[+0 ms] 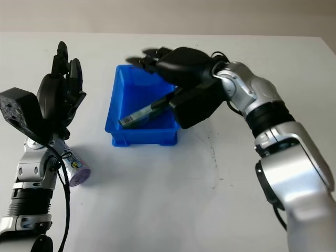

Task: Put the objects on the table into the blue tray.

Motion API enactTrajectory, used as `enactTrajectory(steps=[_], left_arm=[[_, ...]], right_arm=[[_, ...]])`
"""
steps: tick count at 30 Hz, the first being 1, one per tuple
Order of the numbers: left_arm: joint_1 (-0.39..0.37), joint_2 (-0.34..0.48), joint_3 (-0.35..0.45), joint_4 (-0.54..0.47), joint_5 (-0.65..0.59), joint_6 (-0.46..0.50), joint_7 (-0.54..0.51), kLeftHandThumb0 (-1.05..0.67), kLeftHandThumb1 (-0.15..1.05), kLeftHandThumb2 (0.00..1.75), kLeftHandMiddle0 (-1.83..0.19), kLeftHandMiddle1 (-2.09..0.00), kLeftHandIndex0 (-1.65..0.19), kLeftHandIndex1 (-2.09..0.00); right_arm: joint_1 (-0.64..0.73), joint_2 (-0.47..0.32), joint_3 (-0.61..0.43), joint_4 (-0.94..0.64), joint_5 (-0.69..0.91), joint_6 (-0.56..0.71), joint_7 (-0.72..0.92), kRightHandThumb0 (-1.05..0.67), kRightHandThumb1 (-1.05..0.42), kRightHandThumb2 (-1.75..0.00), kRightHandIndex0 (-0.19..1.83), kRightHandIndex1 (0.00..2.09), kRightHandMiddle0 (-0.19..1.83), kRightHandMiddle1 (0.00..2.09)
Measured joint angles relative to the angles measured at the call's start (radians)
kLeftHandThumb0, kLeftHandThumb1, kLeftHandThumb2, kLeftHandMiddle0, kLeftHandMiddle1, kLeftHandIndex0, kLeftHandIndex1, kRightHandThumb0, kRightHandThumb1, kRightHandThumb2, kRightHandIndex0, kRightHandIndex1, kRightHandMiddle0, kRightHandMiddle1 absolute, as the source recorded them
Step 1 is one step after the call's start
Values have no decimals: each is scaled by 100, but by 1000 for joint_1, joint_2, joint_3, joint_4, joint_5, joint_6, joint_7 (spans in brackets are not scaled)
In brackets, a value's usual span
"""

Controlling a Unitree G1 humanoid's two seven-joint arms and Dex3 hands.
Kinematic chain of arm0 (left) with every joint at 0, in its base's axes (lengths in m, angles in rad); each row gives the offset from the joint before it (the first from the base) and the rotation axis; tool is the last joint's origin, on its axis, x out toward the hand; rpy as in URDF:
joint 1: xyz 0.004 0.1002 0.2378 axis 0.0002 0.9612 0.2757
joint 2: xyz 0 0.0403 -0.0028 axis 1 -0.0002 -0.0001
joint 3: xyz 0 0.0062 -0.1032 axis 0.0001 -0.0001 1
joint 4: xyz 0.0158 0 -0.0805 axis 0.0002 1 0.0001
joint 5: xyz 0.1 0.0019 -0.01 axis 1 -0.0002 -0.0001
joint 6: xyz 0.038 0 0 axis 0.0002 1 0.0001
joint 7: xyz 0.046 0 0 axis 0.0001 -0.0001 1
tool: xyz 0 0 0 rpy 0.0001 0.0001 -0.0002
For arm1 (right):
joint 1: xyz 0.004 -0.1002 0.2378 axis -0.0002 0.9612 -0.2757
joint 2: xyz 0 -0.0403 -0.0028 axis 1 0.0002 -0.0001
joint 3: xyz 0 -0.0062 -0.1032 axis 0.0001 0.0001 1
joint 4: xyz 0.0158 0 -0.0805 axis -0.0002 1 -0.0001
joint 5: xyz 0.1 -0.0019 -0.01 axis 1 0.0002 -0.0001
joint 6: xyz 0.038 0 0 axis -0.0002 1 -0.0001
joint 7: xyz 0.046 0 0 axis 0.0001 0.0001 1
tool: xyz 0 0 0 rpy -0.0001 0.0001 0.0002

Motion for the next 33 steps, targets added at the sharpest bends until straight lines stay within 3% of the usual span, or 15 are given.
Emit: enactTrajectory(steps=[3,6,12,15,28,31,33], left_arm=[[0,0,1,4,-3,-4,0,-73,105,64,19,0,19,0],[0,-1,1,8,-3,-4,1,-73,105,64,19,0,19,0],[-1,0,2,19,-3,-9,-3,-72,105,64,19,0,19,0],[-2,0,2,21,-3,-12,-7,-73,105,64,19,0,19,0],[-2,19,3,21,-4,-12,-49,-69,105,63,19,0,19,0],[-1,78,7,24,-6,-65,-131,-67,105,59,16,-2,17,-1],[-15,172,11,36,-2,-111,-224,-72,105,44,12,-5,13,-4]], right_arm=[[55,1,-119,-53,140,30,-33,-90,-105,-59,-19,0,-19,0],[154,12,-216,-159,229,145,-65,-88,-105,-62,-19,0,-19,0],[368,72,-324,-306,373,456,-52,-81,-105,-65,-19,0,-19,0],[434,115,-366,-351,455,539,-35,-80,-105,-66,-19,0,-19,0],[547,214,-429,-436,522,655,-99,-75,-105,-69,-19,0,-19,0],[553,223,-431,-437,530,655,-99,-76,-105,-69,-19,0,-19,0],[555,225,-437,-440,534,657,-98,-75,-105,-69,-19,0,-19,0]])
